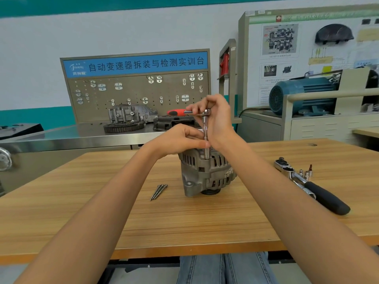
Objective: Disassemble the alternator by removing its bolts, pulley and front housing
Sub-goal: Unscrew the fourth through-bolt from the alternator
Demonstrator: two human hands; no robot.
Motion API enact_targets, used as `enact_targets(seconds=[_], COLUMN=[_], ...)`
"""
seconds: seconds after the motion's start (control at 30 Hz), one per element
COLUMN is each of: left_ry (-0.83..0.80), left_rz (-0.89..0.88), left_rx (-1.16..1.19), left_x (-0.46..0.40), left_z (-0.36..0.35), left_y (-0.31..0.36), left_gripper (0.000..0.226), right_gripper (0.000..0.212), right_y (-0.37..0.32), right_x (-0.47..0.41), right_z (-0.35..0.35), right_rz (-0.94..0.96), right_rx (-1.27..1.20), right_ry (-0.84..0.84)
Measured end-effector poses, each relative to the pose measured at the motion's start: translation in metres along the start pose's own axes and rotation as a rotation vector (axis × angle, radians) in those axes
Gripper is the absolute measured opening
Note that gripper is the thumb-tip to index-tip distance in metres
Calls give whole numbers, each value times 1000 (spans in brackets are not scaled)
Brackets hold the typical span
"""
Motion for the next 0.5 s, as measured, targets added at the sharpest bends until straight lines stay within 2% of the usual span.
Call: enact_targets(seconds=[0.07,0.13,0.2,0.27,0.33,0.4,0.5], left_ry=[-8,-11,20,84,136,164,178], left_rz=[7,9,-5,-21,-55,-67,-95], left_rx=[-4,-1,-15,-78,-138,-147,-129], left_x=[1,1,2,1,2,1,5], left_z=[0,0,2,4,7,9,8], left_y=[1,1,3,4,9,9,12], left_gripper=[13,15,29,21,16,15,20], right_gripper=[37,35,24,5,19,28,28], right_y=[3,-3,-19,-30,-32,-36,-35], right_x=[1,3,11,23,33,38,36], right_z=[-3,1,-5,-13,-17,-23,-26], right_rz=[-3,95,303,521,604,632,622], right_rx=[50,294,639,1133,1583,1715,1662], right_ry=[3,21,-28,-82,-34,17,-9])
Point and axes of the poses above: each hand's wrist, its own x-axis away from the middle knuckle, its own z-axis out of the back of the hand, y = z × x, the point moved 10 cm from there along -x, towards the middle knuckle, and after that the axes turned 15 degrees about z, right-handed, at the moved point
